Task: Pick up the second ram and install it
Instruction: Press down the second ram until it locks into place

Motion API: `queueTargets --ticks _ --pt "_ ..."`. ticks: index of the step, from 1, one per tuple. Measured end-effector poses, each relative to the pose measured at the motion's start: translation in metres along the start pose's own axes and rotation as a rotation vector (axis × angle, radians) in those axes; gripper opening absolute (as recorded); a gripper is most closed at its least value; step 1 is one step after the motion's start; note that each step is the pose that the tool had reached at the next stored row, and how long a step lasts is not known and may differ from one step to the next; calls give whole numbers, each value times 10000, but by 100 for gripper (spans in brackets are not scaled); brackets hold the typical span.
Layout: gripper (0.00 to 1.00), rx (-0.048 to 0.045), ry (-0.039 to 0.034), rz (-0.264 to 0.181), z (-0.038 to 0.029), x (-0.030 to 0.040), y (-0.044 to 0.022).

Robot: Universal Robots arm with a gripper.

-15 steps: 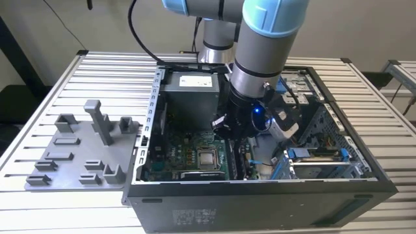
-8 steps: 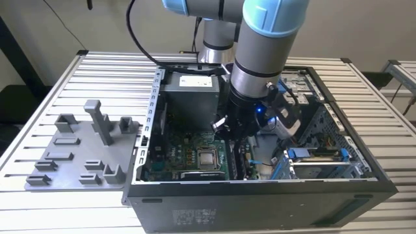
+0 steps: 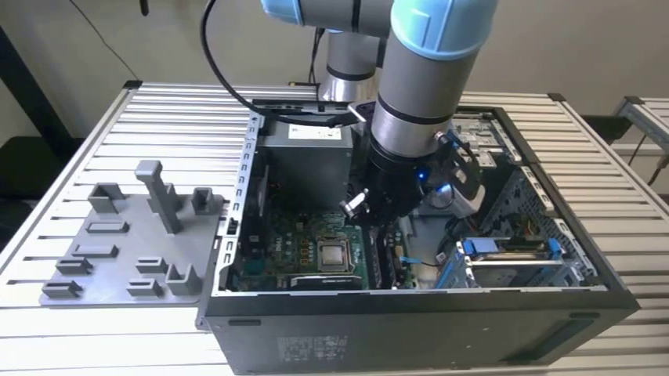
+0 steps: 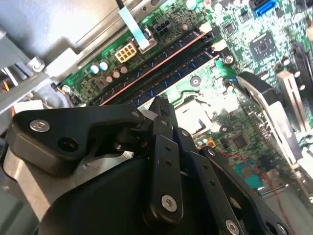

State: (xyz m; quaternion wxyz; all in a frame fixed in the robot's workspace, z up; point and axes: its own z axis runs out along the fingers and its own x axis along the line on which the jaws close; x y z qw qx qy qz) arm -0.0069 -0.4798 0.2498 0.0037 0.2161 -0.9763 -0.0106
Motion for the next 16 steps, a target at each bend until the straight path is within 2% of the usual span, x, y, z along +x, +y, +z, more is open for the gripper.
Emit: queueTargets --ticks 16 --pt "11 8 65 -2909 0 0 0"
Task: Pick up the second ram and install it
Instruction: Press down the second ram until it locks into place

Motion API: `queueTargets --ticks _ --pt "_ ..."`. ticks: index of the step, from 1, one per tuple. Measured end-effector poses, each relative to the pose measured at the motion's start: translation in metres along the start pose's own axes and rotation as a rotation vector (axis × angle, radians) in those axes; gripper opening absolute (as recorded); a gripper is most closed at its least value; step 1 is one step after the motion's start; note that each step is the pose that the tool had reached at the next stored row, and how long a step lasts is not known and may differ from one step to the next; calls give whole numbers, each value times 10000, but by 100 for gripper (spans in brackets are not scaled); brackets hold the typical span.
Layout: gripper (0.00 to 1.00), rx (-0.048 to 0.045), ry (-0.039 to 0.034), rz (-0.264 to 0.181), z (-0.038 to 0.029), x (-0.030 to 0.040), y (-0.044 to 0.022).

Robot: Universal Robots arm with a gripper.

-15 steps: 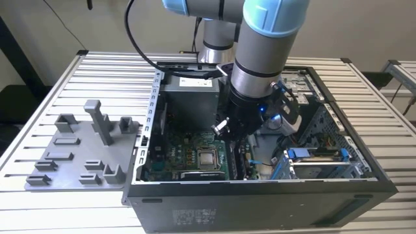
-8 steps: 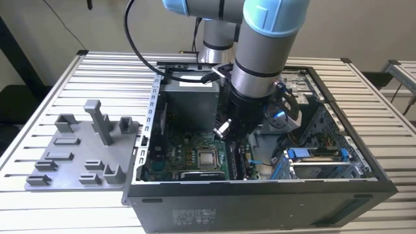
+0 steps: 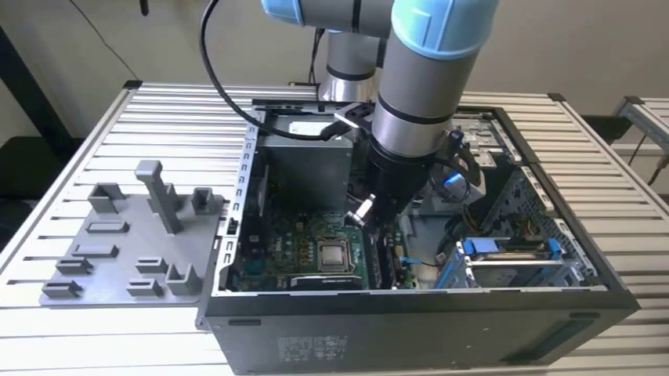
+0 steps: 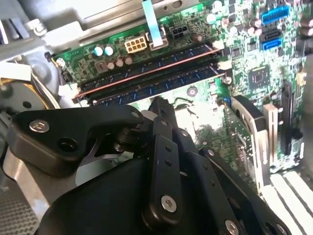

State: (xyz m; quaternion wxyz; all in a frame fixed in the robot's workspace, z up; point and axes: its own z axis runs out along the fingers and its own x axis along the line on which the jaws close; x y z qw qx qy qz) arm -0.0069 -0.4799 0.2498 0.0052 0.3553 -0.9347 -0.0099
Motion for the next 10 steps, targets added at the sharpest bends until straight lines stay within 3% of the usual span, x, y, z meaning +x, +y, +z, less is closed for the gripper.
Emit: queueTargets --ticks 10 --pt "11 -7 27 -1649 0 0 0"
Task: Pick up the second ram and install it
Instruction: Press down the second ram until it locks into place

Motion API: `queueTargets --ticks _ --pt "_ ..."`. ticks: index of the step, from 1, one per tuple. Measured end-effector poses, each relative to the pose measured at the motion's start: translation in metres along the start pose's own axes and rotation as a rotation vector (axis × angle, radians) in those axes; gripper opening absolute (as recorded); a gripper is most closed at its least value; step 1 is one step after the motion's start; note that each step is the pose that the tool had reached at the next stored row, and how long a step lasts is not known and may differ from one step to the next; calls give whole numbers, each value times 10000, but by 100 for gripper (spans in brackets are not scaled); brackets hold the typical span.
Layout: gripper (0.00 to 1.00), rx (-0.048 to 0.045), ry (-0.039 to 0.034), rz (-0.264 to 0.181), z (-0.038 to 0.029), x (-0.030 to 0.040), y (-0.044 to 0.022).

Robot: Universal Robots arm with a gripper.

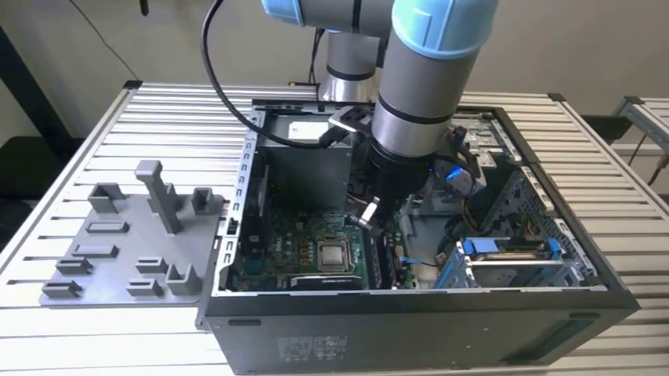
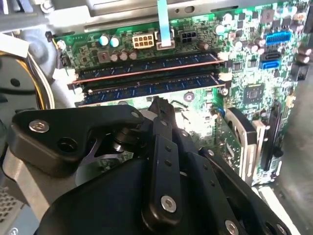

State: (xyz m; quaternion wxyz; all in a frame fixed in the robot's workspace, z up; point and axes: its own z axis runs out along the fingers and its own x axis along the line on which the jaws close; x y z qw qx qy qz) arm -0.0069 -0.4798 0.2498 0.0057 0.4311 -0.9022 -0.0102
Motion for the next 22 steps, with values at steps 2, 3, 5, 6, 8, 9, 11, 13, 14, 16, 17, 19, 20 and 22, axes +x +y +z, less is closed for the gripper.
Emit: queueTargets --ticks 2,3,5,6,8,9,11,13,14,16,17,19,20,22 --pt "11 -24 -24 -248 2 -1 0" --pt "11 -38 -40 -399 6 -1 0" --pt "11 -77 -82 -715 17 0 0" --pt "11 -96 -103 -877 25 0 0" --pt "11 -134 -159 -1160 32 1 0" --pt "11 -149 -202 -1283 35 1 0" --pt "11 -168 -254 -1585 47 0 0" --pt "11 -140 -278 -1930 57 0 -1" --pt "11 -105 -294 -2094 60 1 -1" --pt "11 -43 -330 -2437 68 0 -1" --pt "11 -25 -339 -2619 72 0 -1" --pt "11 -16 -347 -2978 86 0 -1" --pt "11 -25 -355 -3173 96 1 -1" --pt "11 -54 -384 -3529 111 1 -2"
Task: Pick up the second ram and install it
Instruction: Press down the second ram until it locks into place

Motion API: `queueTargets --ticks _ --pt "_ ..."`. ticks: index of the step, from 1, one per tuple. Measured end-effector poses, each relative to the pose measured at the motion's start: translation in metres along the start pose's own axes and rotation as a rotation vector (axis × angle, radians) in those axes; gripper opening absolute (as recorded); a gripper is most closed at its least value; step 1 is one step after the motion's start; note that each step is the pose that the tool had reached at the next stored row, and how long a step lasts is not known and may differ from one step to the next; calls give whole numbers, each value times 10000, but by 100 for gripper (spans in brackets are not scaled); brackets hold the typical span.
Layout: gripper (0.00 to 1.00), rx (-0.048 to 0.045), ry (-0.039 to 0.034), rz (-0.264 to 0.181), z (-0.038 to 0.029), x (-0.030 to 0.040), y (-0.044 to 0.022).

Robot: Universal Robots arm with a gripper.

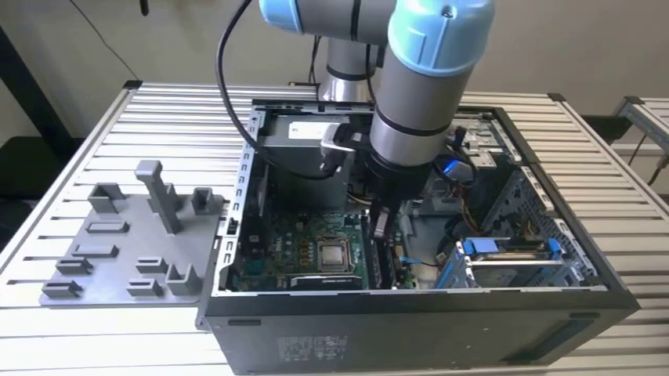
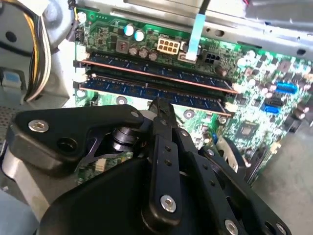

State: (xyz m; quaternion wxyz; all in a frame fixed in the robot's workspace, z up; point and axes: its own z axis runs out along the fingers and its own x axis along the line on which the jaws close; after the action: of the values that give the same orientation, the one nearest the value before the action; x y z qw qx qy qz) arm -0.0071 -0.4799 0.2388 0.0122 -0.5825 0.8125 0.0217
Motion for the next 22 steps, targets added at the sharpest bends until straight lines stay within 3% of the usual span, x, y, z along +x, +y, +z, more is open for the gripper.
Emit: queueTargets --ticks 3,9,16,22 --pt "11 -41 -50 -542 23 0 0" --pt "11 -31 -61 -1544 41 1 -2" --pt "11 -28 -65 -1581 63 2 -4" --pt "11 -32 -55 -1607 161 7 -9"
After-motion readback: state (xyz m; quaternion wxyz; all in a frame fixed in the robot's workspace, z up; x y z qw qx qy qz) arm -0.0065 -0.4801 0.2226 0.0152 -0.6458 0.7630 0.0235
